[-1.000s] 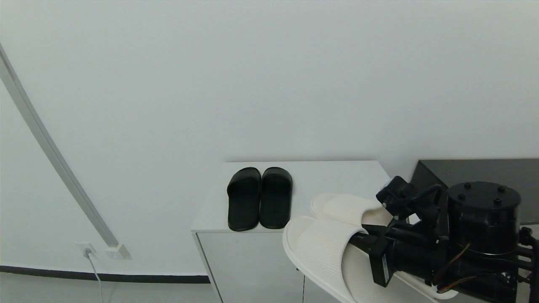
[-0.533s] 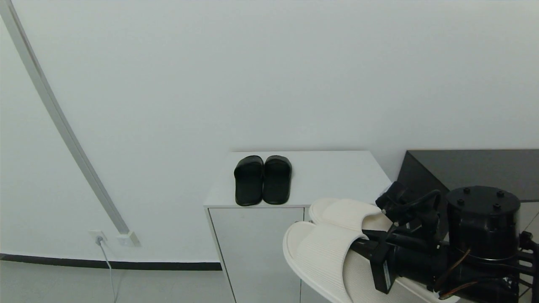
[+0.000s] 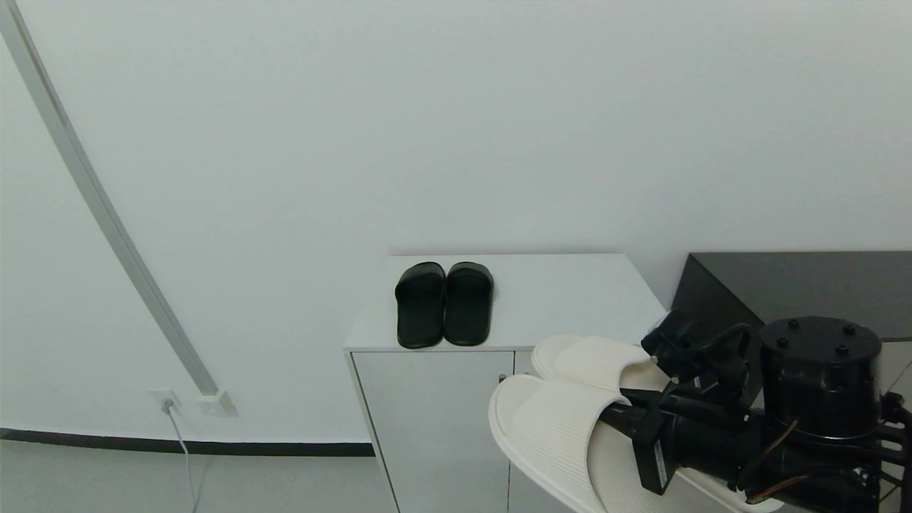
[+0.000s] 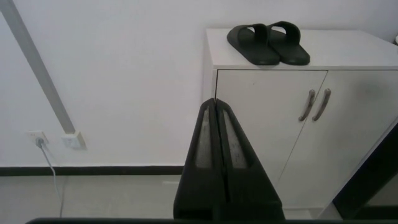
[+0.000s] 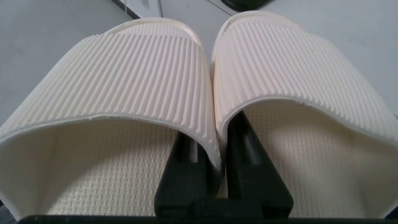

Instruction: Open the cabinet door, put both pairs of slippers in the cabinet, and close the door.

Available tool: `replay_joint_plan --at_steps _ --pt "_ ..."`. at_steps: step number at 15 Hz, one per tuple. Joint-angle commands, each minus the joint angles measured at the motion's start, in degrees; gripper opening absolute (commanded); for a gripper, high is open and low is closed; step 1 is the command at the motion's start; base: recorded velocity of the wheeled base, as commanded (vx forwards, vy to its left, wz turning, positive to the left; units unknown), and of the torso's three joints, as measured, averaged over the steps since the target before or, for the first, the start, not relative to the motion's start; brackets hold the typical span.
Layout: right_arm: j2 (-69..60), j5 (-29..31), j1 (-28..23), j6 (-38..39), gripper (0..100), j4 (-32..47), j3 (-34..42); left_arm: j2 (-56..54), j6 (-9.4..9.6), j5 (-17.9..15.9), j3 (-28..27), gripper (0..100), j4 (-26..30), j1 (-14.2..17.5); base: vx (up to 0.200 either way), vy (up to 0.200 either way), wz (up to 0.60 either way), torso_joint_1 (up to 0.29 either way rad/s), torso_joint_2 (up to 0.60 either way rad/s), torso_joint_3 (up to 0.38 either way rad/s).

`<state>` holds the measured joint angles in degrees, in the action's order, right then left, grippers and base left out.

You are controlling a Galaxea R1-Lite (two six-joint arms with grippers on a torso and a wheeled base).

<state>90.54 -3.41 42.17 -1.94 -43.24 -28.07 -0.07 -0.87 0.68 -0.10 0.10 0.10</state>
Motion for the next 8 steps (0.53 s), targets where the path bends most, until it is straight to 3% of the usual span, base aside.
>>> replay_joint_plan --at_steps 1,5,8 --pt "0.16 -0.01 0.02 0.00 0 0.00 0.04 0.07 -0.01 0.02 0.01 0 -0.01 -0.01 0.000 0.000 0.00 0.000 0.00 0.000" --pt "0.52 -0.10 0.02 0.00 0 0.00 0.13 0.07 -0.01 0.02 0.01 0 -0.01 -0.01 0.000 0.000 0.00 0.000 0.00 0.000" --pt "0.43 -0.10 0.02 0.00 0 0.00 0.21 0.07 0.16 -0.16 0.01 0 -0.01 -0.01 0.000 0.000 0.00 -0.137 0.30 0.165"
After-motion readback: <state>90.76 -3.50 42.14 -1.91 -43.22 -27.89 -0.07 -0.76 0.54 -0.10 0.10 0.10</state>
